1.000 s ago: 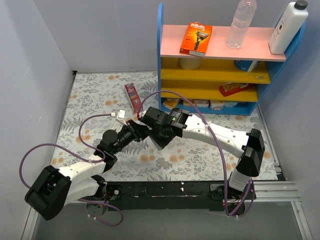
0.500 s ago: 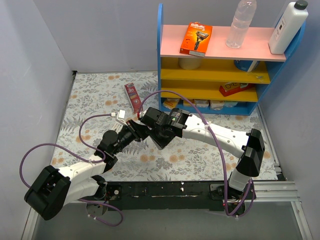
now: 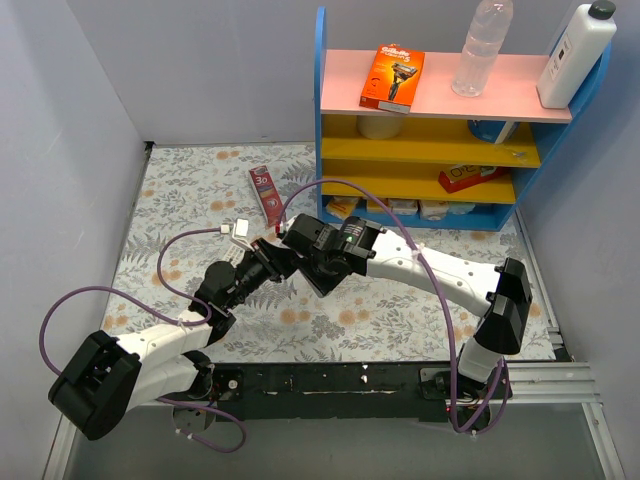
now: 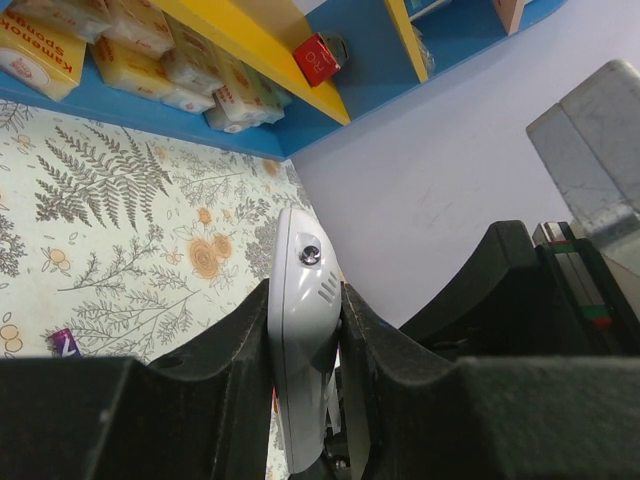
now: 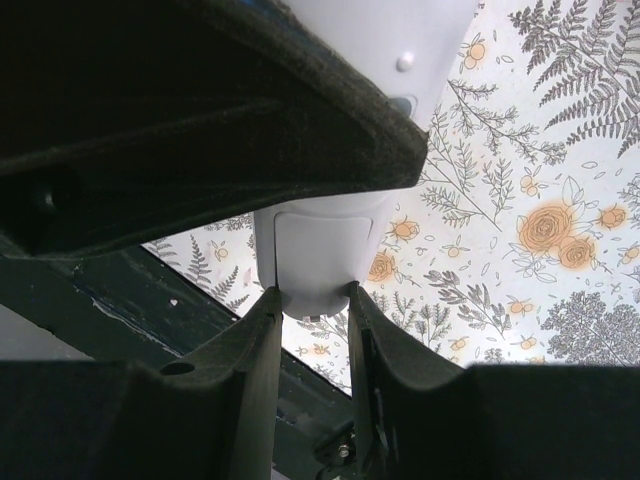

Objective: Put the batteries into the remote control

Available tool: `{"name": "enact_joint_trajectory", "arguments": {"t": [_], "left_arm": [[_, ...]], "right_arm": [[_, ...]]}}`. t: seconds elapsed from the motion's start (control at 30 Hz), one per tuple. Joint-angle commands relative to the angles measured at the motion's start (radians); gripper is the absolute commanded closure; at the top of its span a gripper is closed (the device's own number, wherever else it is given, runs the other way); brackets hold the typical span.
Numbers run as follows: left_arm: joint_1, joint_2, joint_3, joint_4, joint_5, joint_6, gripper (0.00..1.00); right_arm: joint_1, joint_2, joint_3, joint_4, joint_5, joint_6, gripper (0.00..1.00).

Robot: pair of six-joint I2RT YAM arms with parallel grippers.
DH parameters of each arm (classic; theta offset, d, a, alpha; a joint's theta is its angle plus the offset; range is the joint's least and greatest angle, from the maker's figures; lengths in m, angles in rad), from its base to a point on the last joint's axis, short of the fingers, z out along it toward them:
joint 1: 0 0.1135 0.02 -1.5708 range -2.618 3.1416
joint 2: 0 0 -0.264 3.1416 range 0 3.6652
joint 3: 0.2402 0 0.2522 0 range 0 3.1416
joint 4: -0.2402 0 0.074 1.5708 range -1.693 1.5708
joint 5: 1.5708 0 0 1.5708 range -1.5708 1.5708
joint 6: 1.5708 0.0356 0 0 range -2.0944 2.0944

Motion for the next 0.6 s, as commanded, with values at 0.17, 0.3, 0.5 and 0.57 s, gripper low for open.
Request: {"name": "enact_joint_trajectory", "arguments": {"t": [0.17,0.3,0.5,0.57], "left_arm": [[-0.031,-0.023,0.009,0.081,0.071,-0.113,1.00],[-0.031,-0.036,0.002,0.068,0.047,-0.147,1.00],[-0.031,-0.056,-0.014,0.013,-0.013,-0.197,1.00],[-0.031,-0.062,-0.023,-0.005,-0.039,-0.214,1.00]], "right_arm": [[-0.007,-0.059,-0.034,0.205,0.028,-0.013,0.84],[-0.009,-0.064,-0.038,0.203,0.014,-0.024,0.75],[-0.009,-0.058,-0.033,0.188,-0.021,-0.044,0.69],[-0.007,-0.055,-0.031,0.180,-0.029,-0.047,0.69]]}}
